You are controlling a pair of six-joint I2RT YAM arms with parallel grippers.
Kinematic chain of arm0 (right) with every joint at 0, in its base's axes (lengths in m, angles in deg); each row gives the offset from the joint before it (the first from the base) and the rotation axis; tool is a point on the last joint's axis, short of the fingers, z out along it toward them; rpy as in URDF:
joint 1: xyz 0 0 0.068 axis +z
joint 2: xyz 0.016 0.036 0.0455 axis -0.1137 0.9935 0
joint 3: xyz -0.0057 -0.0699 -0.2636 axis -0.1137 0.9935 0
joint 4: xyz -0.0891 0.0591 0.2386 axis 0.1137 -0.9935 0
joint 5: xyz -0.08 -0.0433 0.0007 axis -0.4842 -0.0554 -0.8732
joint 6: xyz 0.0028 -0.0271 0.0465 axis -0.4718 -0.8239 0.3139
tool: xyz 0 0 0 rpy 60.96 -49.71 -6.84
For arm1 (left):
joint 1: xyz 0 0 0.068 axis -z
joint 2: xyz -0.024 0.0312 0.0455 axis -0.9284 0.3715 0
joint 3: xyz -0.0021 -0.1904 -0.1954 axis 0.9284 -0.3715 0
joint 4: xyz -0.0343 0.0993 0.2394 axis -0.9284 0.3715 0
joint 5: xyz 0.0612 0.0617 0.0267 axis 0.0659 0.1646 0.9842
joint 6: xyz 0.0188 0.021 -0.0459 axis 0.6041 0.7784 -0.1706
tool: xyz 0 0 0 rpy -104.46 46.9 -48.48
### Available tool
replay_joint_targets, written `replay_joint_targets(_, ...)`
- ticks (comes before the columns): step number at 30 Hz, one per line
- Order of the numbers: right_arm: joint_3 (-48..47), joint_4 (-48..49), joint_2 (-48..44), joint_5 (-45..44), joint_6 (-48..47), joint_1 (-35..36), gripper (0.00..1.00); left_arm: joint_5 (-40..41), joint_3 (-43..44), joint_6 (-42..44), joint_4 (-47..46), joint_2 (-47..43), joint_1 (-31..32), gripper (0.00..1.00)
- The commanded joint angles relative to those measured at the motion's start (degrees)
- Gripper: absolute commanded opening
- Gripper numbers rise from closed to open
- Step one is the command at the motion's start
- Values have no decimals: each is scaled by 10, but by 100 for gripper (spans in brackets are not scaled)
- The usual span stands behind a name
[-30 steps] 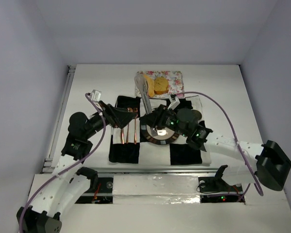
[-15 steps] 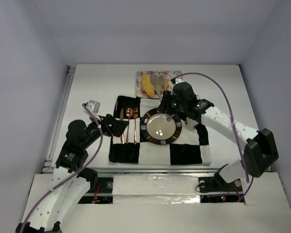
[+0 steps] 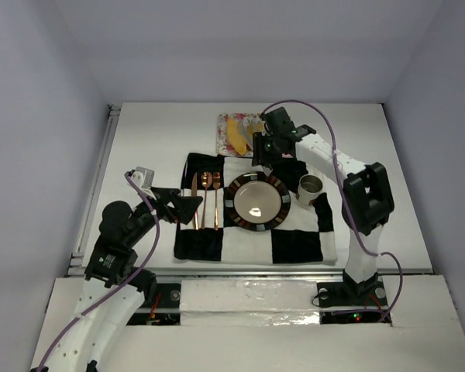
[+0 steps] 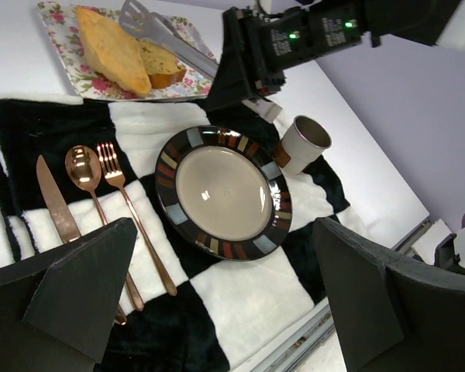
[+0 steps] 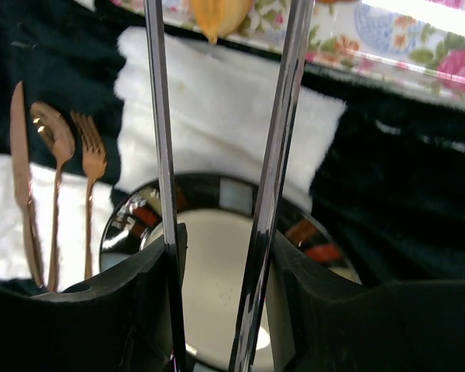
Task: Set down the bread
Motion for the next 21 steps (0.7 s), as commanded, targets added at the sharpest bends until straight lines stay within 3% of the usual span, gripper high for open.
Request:
replay_joint_targets(1, -70, -32, 33, 5, -21, -3, 47, -8, -1, 11, -26, -11, 2, 98)
replay_joint_targets(9, -110, -45, 91, 22, -28, -8, 47, -9, -1, 13, -28, -15, 2, 98)
replay_joint_targets(12, -101, -34, 82, 34, -28, -8, 35, -10, -2, 12, -28, -14, 2, 98)
replay_joint_targets(16, -63, 0, 21, 40, -12, -8, 29, -9, -2, 13, -28, -8, 2, 98)
replay_joint_targets(21, -1, 43, -81, 46, 11, -8, 28, -3, -3, 11, -28, -8, 2, 98)
